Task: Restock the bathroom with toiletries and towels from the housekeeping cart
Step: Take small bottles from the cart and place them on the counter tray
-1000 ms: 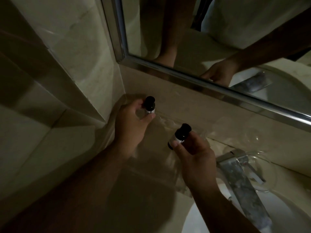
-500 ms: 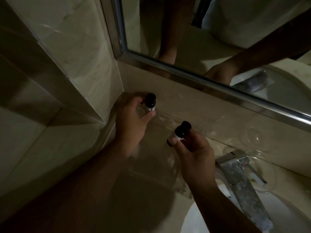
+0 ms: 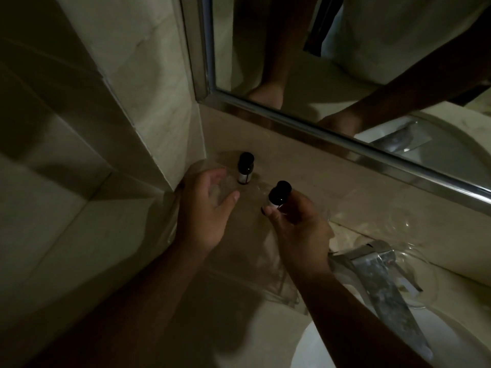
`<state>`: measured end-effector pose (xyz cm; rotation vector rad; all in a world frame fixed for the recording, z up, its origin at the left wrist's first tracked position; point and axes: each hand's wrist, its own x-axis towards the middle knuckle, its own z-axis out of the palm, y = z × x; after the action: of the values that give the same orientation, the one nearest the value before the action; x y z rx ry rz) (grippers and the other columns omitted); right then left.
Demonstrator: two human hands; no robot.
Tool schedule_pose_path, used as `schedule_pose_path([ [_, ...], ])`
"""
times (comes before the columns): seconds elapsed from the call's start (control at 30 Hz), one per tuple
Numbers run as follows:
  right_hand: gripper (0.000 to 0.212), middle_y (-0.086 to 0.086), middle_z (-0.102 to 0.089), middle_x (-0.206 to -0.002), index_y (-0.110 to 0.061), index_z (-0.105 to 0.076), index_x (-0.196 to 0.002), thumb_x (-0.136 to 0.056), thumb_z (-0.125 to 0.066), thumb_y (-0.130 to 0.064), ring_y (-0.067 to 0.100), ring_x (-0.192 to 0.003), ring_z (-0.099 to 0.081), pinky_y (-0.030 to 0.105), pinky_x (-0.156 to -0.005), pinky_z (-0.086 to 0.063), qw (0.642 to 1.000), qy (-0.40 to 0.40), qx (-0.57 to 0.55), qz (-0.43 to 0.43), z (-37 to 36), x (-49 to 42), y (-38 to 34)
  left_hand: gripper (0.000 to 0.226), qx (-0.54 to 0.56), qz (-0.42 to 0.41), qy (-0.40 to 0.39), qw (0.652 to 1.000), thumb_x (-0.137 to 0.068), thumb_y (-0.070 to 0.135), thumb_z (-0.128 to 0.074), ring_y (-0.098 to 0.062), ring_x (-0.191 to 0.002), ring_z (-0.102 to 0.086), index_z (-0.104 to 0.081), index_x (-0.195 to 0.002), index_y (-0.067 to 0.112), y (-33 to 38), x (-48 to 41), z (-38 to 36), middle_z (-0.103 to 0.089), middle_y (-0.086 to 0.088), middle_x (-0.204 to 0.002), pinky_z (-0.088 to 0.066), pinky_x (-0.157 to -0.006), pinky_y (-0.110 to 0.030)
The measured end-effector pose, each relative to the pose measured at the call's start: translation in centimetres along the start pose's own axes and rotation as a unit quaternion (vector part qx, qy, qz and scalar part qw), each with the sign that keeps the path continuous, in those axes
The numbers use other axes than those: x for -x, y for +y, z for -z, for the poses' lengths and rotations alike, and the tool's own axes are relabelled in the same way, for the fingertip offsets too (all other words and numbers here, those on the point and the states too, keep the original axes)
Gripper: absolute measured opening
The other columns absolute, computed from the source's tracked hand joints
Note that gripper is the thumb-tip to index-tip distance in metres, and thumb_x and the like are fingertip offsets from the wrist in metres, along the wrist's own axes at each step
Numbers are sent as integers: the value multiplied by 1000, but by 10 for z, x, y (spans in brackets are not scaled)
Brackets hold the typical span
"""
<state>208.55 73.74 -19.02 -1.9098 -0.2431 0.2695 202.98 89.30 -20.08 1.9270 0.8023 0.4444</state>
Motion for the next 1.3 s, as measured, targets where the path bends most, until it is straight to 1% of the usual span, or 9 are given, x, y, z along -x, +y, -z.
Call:
schedule_pose_path([
  [0.07, 43, -21, -68, -113, -29, -64, -128, -88, -75, -20, -7, -100, -64, 5, -81, -50, 999, 5, 34, 9, -5, -4, -2, 44, -8, -21, -10, 1000, -87, 28, -74, 0, -114, -50, -59, -129, 28, -4, 9, 6, -55, 18, -122, -42, -92, -13],
  [0.17, 42, -25, -66, -108, -33, -63, -128, -89, -75, -24, -9, -99, -62, 0, -75, -46, 998, 23, 53, 8, -11, -9, -4, 42, -15, -30, -9, 999, -89, 35, -71, 9, -105, -46, -55, -128, 38, -7, 21, 15, -50, 26, -117, -36, -83, -4],
  [0.33, 41, -16, -69, -115, -33, -63, -128, -89, -74, -24, -3, -103, -62, 16, -84, -52, 998, 30, 56, -9, -18, -12, -5, 42, -48, -53, 7, 997, -88, 35, -71, 4, -109, -45, -61, -128, 27, -7, 27, 26, -53, 14, -120, -35, -86, -3],
  [0.43, 36, -16, -66, -112, -31, -64, -126, -91, -72, -31, 0, -98, -61, 1, -70, -42, 995, 37, 91, -9, -19, -15, -6, 45, -88, -54, 15, 995, -86, 35, -72, -10, -116, -49, -62, -127, 22, -5, 25, 30, -60, 5, -123, -44, -94, -24],
  [0.6, 33, -10, -57, -109, -22, -68, -118, -87, -75, -33, 5, -91, -57, -3, -64, -35, 986, 68, 151, 4, -24, -23, -1, 47, -111, -20, -5, 994, -86, 36, -71, -20, -119, -54, -60, -130, 24, -6, 25, 35, -61, 1, -128, -50, -98, -43],
  [0.77, 34, -7, -60, -107, -24, -69, -117, -86, -75, -37, -5, -81, -52, 0, -63, -37, 985, 55, 163, -1, -23, -29, 2, 47, -115, 4, 1, 993, -86, 30, -71, -19, -121, -53, -58, -131, 27, -7, 25, 40, -60, 5, -129, -49, -100, -46],
  [0.97, 36, -6, -60, -106, -24, -70, -122, -88, -72, -38, 4, -87, -56, 4, -65, -36, 985, 53, 161, -17, -22, -34, 3, 49, -129, 15, 4, 992, -85, 30, -70, -19, -122, -53, -56, -132, 30, -4, 25, 38, -59, 6, -130, -49, -98, -48],
  [1.13, 39, -3, -65, -108, -20, -69, -124, -92, -67, -43, 0, -78, -55, 0, -54, -37, 985, 40, 155, -58, -21, -38, -2, 50, -124, 19, -9, 992, -86, 28, -69, -17, -123, -50, -54, -133, 31, 0, 25, 40, -57, 8, -132, -47, -101, -49],
  [1.3, 39, -4, -66, -110, -17, -67, -126, -92, -69, -37, -5, -71, -49, -8, -54, -31, 988, 38, 124, -83, -17, -41, -8, 51, -116, 15, -16, 993, -86, 23, -69, -16, -121, -51, -55, -135, 28, 4, 25, 41, -58, 7, -130, -48, -101, -42],
])
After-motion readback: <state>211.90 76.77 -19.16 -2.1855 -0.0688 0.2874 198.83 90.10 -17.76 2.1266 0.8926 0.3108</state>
